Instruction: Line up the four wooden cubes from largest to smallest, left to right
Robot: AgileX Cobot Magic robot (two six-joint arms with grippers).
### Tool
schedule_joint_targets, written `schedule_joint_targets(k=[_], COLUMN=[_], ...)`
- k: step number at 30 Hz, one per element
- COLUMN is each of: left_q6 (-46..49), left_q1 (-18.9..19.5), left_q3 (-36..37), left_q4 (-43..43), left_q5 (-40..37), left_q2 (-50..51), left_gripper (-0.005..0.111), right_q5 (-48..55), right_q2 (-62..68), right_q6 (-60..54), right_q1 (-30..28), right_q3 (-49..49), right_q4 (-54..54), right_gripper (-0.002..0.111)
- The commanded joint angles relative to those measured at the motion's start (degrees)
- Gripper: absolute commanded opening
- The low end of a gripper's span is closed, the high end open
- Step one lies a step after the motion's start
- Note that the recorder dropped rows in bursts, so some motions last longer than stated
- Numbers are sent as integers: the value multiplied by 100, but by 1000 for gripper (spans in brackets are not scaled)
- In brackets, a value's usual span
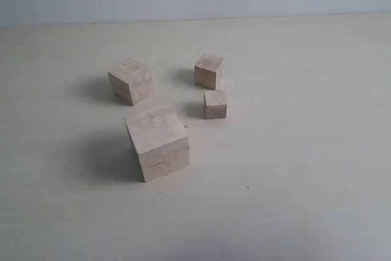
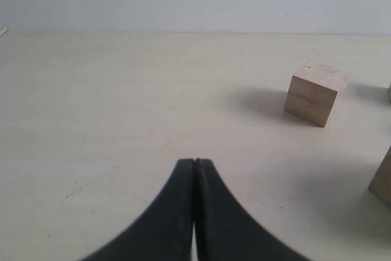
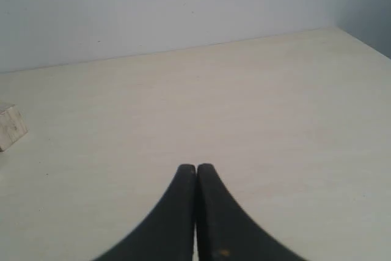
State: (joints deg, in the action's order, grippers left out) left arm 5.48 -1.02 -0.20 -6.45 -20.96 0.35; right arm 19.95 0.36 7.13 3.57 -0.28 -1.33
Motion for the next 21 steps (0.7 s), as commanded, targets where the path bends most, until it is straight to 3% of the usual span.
schedule_joint_targets(k=[1, 10, 17, 21], left_q6=[-4, -4, -4, -4], left_q1=[-23, -23, -23, -23], left_q3=[20, 20, 20, 20], left_q4=[7, 7, 7, 7], left_q5=[63, 63, 63, 63], left_q2=[-35, -35, -35, -35], left_gripper=[0, 0, 0, 0], right_q5=[-76, -206, -2199, -2756], right_q2=[-36, -36, -36, -36], right_q6=[-6, -6, 79, 79], right_q1=[-27, -27, -27, -27], right_q3=[28, 28, 28, 28], right_q4=[-15, -78, 206, 206], right_gripper=[0, 0, 0, 0])
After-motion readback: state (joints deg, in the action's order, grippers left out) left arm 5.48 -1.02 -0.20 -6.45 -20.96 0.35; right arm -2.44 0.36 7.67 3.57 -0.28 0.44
